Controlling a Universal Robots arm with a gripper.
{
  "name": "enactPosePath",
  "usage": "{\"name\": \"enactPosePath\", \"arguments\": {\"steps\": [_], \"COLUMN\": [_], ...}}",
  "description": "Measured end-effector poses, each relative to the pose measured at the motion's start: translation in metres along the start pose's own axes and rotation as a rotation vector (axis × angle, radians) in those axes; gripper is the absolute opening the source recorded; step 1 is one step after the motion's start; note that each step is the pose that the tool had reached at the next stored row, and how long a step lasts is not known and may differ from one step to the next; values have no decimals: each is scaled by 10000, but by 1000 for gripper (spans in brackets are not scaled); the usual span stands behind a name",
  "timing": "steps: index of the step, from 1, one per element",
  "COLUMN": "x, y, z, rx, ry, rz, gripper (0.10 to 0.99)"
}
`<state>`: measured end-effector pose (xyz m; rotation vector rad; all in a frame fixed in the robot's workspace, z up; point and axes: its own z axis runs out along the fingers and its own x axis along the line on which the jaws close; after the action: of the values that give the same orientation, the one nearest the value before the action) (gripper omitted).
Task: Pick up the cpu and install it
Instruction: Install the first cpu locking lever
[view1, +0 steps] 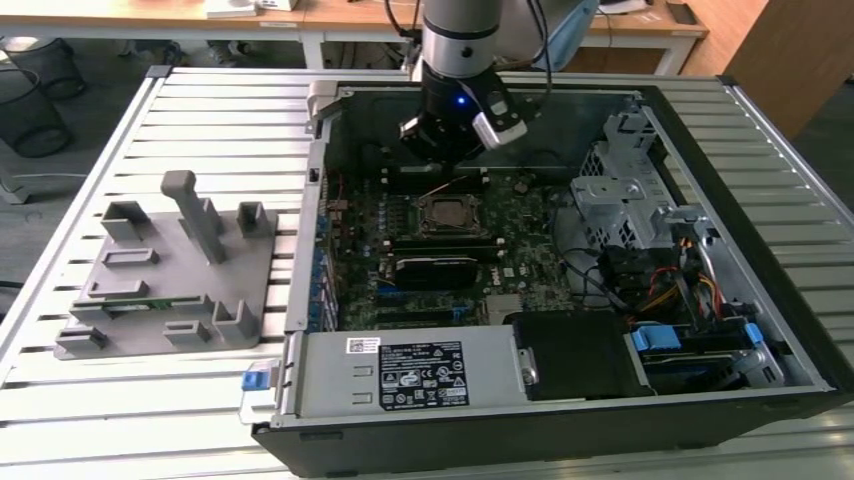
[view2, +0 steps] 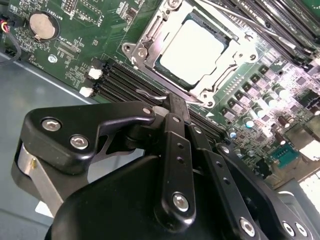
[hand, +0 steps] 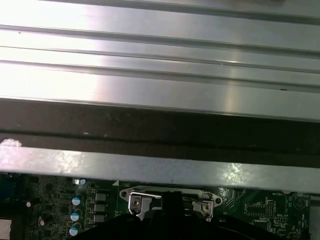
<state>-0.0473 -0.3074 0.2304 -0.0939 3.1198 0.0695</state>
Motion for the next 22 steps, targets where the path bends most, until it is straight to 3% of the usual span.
{"name": "enactPosePath", "arguments": {"steps": [22], "x": [-81], "y": [55], "z": [90], "rx": [-1], "ry": [3], "rz": [-59], "gripper": [106]}}
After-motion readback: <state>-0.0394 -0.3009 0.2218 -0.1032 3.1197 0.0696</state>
